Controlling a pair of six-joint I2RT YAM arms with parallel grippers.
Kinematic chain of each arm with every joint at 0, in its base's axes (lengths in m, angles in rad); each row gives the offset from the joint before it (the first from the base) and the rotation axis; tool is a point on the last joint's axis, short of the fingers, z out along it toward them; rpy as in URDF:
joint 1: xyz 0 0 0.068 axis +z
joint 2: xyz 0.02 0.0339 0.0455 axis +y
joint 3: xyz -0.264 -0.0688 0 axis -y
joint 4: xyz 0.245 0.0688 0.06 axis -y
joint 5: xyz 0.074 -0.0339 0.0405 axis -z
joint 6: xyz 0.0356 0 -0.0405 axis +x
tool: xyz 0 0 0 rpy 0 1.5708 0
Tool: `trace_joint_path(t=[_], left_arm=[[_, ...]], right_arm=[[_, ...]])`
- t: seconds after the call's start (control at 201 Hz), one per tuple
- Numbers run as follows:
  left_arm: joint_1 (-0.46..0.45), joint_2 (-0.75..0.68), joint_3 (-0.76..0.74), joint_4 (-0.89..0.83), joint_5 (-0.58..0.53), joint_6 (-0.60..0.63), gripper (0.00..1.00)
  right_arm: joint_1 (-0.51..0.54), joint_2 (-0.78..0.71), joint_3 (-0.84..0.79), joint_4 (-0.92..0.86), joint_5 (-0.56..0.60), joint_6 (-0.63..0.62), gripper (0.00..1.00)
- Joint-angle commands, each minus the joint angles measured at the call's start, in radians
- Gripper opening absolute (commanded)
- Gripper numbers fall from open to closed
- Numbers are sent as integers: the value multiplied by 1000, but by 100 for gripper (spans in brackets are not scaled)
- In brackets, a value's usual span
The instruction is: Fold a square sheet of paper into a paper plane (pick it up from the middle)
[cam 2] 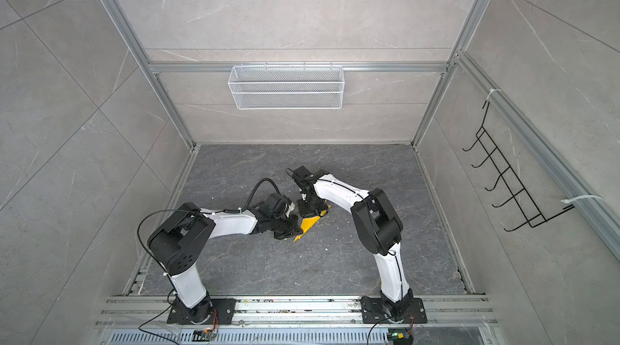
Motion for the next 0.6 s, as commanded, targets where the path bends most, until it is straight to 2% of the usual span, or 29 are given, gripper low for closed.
trace_joint_path(t=[0.0, 0.259, 0.593], left_arm=[[-4, 46, -16, -112, -67, 15, 0], [-4, 46, -20, -110, -68, 11, 0], [-4, 48, -22, -112, -67, 11, 0]], right_arm=[[-2, 41, 36, -26, 57, 13, 14], [-35, 83, 55, -58, 156, 31, 15], [-60, 106, 47, -74, 205, 32, 15]])
